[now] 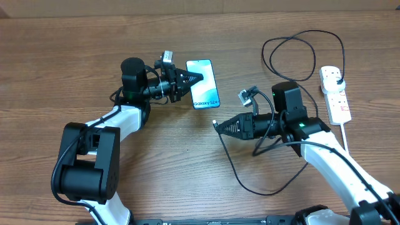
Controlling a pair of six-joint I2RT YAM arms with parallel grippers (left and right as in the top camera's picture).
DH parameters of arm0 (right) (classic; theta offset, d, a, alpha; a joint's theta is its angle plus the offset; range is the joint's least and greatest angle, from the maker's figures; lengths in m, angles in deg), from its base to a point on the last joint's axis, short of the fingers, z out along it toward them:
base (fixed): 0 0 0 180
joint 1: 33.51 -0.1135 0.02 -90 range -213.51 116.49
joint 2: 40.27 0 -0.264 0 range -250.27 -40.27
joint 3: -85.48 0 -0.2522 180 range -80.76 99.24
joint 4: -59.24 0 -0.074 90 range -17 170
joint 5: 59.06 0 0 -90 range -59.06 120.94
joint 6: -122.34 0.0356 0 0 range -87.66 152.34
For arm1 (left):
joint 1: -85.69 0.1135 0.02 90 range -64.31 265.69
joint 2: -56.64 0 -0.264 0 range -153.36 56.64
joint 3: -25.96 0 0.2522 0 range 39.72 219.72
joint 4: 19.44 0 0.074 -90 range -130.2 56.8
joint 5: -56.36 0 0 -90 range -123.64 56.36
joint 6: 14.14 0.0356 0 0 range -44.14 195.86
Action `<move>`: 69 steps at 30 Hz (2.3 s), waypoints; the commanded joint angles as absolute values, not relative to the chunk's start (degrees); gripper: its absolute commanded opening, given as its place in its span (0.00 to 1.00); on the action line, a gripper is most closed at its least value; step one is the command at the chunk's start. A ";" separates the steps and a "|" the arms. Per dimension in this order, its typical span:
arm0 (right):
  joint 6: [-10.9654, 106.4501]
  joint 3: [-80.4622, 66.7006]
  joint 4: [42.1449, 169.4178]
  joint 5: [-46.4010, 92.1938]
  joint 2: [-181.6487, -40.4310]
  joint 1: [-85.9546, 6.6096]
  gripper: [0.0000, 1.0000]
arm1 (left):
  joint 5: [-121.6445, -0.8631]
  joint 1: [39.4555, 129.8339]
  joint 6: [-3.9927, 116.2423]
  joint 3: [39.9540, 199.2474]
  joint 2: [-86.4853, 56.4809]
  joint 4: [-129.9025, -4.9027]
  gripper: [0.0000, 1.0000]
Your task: Plug charger to phone and switch on socket
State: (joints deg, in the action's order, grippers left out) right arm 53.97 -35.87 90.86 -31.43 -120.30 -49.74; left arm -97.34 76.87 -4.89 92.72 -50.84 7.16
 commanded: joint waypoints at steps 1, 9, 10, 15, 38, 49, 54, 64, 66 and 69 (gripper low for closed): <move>55.15 -36.18 88.24 -34.93 -122.68 -50.02 0.04 | -100.03 76.66 -1.87 94.49 -50.92 7.82 0.04; 59.85 -36.18 79.87 -35.21 -124.82 -50.02 0.04 | -100.79 76.66 -0.36 94.49 -50.92 7.80 0.04; 60.11 -36.18 79.32 -35.17 -124.86 -50.02 0.04 | -100.79 76.66 -0.36 94.49 -50.92 7.80 0.04; 61.03 -36.18 77.47 -35.14 -125.45 -50.02 0.04 | -100.68 76.66 -0.36 94.49 -50.92 7.82 0.04; 67.37 -36.18 72.02 -33.20 -129.30 -51.18 0.04 | -99.07 76.66 -1.02 94.49 -50.92 7.80 0.04; 68.83 -36.18 70.45 -32.11 -129.35 -51.18 0.04 | -99.11 76.66 -1.04 94.49 -50.92 7.80 0.04; 70.19 -36.18 70.08 -30.62 -129.35 -51.18 0.04 | -99.24 76.66 -1.06 94.49 -50.92 7.80 0.04; 70.56 -36.18 70.06 -29.33 -129.35 -51.18 0.04 | -97.30 76.66 -1.00 94.49 -50.92 7.82 0.04; 70.93 -36.18 70.06 -28.63 -129.35 -51.18 0.04 | -97.30 76.66 -0.93 94.49 -50.92 7.82 0.04; 71.44 -36.18 70.03 -27.56 -129.35 -51.18 0.04 | -97.27 76.66 -0.78 94.49 -50.92 7.84 0.05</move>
State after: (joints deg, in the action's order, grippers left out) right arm 70.52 -35.87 70.47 -30.18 -129.04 -50.96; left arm -96.31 76.87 -1.68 92.72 -50.86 7.14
